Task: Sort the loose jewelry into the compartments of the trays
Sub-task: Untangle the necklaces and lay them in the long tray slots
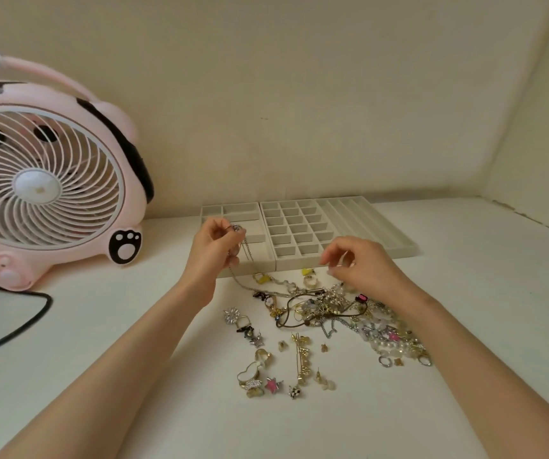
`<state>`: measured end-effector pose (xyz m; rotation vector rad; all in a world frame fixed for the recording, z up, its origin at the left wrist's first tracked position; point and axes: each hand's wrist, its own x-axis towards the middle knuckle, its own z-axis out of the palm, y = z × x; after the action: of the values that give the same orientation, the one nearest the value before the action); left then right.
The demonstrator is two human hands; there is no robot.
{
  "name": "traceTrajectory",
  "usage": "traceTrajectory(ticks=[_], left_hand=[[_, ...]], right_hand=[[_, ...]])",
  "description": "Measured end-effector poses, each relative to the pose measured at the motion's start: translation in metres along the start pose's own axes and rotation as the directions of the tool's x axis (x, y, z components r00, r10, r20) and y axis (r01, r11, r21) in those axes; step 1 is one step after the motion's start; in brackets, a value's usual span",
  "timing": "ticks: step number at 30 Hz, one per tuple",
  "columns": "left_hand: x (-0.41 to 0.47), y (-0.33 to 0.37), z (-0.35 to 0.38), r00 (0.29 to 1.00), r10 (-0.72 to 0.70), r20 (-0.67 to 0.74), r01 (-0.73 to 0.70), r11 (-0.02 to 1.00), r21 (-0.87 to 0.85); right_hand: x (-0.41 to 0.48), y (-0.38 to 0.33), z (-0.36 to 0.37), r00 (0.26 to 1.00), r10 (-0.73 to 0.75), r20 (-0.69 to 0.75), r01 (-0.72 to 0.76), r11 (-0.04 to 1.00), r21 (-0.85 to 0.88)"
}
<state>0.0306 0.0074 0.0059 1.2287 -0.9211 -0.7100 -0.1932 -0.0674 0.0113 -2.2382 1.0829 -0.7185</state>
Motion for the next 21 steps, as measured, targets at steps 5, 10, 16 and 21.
traceTrajectory(ticks=[5, 10, 16, 21], left_hand=[[-0.002, 0.000, 0.005, 1.000, 0.025, 0.003, -0.025, 0.998, 0.053], [-0.001, -0.001, 0.003, 0.998, 0.041, -0.053, -0.038, 0.997, 0.073], [0.002, -0.003, 0.001, 0.996, 0.031, -0.082, -0.023, 0.994, 0.103], [0.003, -0.007, 0.001, 0.993, 0.013, -0.116, 0.006, 0.986, 0.164]], right_hand=[[-0.006, -0.001, -0.007, 0.974, 0.116, 0.194, -0.060, 0.960, -0.274], [-0.006, -0.005, -0.011, 0.971, 0.115, 0.211, -0.086, 0.986, -0.140], [-0.004, -0.005, -0.032, 0.983, 0.136, 0.121, -0.177, 0.868, 0.464], [0.000, 0.001, -0.034, 0.981, 0.180, 0.079, -0.181, 0.674, 0.716]])
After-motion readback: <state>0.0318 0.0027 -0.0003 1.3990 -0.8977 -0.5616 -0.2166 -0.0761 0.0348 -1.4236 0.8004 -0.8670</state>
